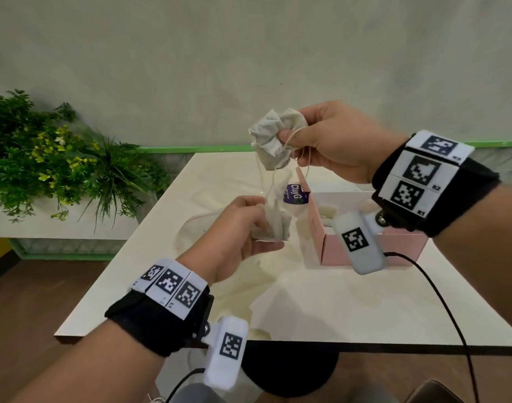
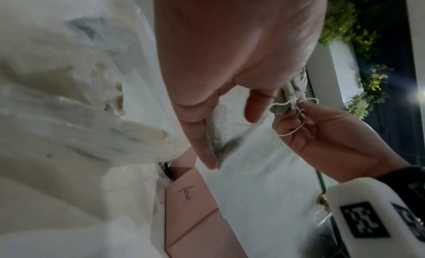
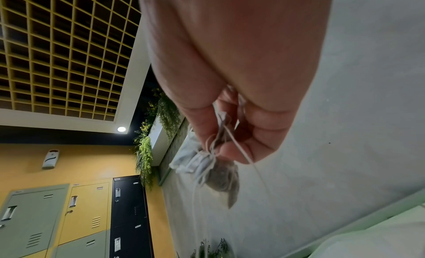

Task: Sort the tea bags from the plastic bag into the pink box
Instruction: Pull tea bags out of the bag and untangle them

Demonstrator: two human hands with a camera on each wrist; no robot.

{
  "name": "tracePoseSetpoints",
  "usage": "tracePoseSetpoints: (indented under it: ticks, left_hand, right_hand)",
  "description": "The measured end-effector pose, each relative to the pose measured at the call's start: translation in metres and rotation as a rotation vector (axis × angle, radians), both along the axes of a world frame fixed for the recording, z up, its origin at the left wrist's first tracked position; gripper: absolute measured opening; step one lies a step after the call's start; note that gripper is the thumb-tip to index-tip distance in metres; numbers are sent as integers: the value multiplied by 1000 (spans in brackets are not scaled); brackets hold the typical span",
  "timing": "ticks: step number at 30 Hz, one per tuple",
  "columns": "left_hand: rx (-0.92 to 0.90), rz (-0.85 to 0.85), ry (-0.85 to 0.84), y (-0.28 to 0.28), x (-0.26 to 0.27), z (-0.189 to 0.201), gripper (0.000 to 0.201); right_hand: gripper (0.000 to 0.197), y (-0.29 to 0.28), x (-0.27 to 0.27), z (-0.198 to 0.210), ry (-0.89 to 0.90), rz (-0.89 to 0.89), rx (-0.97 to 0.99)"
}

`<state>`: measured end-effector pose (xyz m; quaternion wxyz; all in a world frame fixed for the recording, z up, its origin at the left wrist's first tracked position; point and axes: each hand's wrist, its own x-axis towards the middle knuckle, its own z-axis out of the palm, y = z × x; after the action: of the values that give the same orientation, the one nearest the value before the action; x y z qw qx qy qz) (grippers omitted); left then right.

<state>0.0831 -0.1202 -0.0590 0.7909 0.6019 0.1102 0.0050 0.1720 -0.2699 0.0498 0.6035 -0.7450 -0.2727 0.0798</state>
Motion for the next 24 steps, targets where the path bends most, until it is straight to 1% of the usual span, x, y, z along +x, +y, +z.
tracePoseSetpoints:
  ticks: [2, 3, 4, 5, 6, 7, 10, 11, 13, 14, 16, 18, 20, 21, 22, 24]
  left_hand:
    - [48, -109, -40, -4, -3, -5, 60]
    - [69, -141, -40, -8, -4, -9, 62]
    - [75, -154, -28, -12, -5, -11, 54]
    - [79, -147, -16, -15, -5, -13, 40]
    - [80, -124, -3, -17, -6, -16, 27]
    - [81, -97, 10, -17, -6, -21, 20]
    - [92, -45, 55, -12, -13, -37, 12]
    - [108, -45, 73, -10, -15, -43, 13]
    - [113, -53, 104, -8, -20, -53, 20]
    - [86, -67, 107, -7, -22, -57, 27]
    - [-71, -93, 104, -4, -24, -66, 46]
    - [-221, -165, 75, 0, -27, -73, 60]
    - [-253, -237, 51, 5, -30, -80, 70]
    - [-234, -253, 47, 6, -31, -82, 69]
    - [-207, -253, 40, 6, -31, -84, 63]
    - [-135, -204, 33, 3, -30, -86, 46]
  right_hand:
    - [9, 0, 1, -5, 22, -28, 7]
    - [10, 0, 0, -9, 35, -32, 4]
    - [10, 0, -1, -13, 49, -33, 2]
    - [11, -1, -2, -17, 68, -34, 4]
    - [12, -3, -4, -23, 92, -36, 13]
    - [14, -6, -7, -31, 123, -40, 27]
    - [18, -16, -19, -63, 258, -25, 71]
    - [21, -19, -24, -76, 312, -3, 69]
    - [27, -19, -29, -103, 391, 36, 20]
    - [27, -17, -31, -113, 402, 44, -16]
    - [23, -10, -31, -130, 383, 43, -79]
    - [15, -4, -29, -139, 341, 14, -124]
    - [14, 0, -29, -144, 287, -9, -197]
    - [16, 2, -29, -146, 261, -11, -242]
    - [21, 4, -30, -147, 235, -6, -281]
    - [30, 7, -32, -148, 192, 4, -290]
